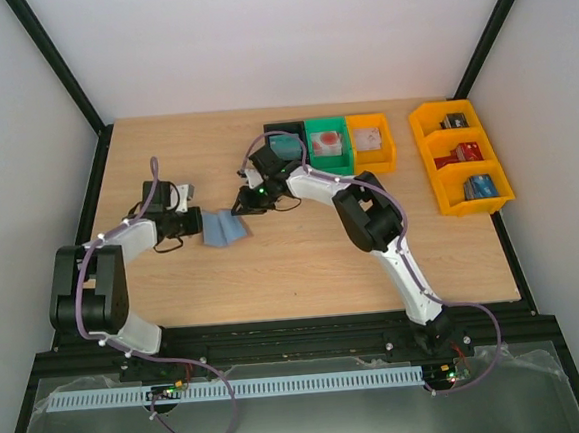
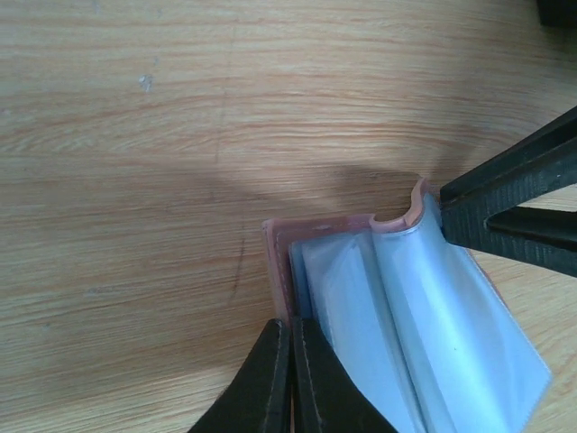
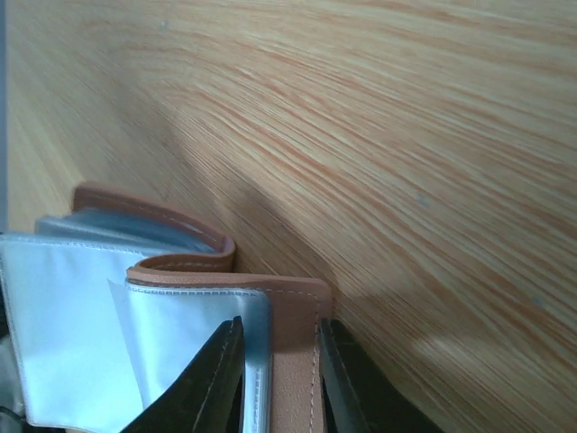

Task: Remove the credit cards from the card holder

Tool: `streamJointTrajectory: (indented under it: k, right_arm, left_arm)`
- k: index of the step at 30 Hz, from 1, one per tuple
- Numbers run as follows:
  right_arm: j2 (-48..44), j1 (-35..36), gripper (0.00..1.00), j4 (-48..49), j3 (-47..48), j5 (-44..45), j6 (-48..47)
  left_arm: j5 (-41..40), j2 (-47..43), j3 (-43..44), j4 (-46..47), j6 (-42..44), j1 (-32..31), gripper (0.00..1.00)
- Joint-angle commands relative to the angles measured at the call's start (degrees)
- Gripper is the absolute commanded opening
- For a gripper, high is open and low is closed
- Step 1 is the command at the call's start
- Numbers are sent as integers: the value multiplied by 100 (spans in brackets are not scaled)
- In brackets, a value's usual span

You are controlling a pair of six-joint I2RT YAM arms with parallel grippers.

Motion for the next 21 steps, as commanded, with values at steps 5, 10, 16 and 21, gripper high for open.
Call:
streamJointTrajectory:
  k: [5, 10, 16, 21]
  right_arm:
    - [116, 341, 20, 321, 431, -1357, -206]
    - [-31, 364, 30, -17, 443, -1021, -566]
    - [81, 372, 42, -442, 643, -271, -704]
    - [54, 255, 52, -767, 759, 313, -741]
  left_arm:
    - [109, 360, -112, 198, -292, -25, 2]
    - [231, 362, -39, 194, -342, 63, 2]
    - [294, 372, 24, 141, -370, 213, 2]
    - [516, 153, 534, -460, -129, 223, 2]
